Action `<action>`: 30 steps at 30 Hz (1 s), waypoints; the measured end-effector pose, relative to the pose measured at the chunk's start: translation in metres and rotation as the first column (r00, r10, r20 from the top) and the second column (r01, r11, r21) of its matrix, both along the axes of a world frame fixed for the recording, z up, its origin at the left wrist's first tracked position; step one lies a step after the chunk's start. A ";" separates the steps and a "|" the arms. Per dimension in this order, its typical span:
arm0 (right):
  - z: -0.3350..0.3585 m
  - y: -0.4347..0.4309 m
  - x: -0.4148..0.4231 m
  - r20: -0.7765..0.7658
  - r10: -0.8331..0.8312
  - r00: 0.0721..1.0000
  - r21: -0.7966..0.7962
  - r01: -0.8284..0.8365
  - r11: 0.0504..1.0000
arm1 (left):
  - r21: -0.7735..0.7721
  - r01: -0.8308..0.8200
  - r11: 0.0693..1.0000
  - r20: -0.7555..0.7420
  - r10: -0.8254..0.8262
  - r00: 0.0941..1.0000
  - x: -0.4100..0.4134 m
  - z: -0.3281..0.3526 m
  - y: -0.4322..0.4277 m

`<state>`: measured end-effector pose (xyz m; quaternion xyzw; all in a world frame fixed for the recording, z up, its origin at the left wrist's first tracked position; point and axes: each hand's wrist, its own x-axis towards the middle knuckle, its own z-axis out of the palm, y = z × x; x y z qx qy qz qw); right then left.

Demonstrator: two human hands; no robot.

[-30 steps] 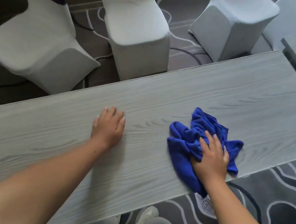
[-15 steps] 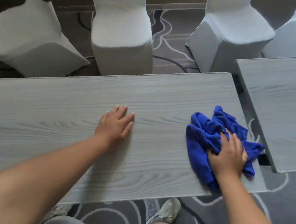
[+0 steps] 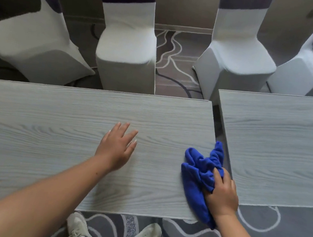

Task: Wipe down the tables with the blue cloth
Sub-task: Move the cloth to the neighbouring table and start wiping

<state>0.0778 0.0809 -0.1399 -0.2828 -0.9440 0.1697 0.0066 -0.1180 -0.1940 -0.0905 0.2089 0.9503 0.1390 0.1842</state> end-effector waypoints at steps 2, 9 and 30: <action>0.005 0.000 0.000 0.043 -0.014 0.999 -0.001 0.014 1.000 | 0.004 -0.038 0.999 0.026 0.038 0.999 0.000 0.006 -0.011; 0.040 -0.007 0.004 0.090 -0.148 0.985 -0.006 0.149 0.989 | 0.089 -0.075 0.993 0.073 0.069 0.995 -0.027 0.024 -0.028; 0.088 0.211 -0.016 -0.337 -0.555 0.761 -0.312 0.466 0.828 | 0.113 -0.091 0.989 0.100 0.079 0.992 -0.036 0.028 0.110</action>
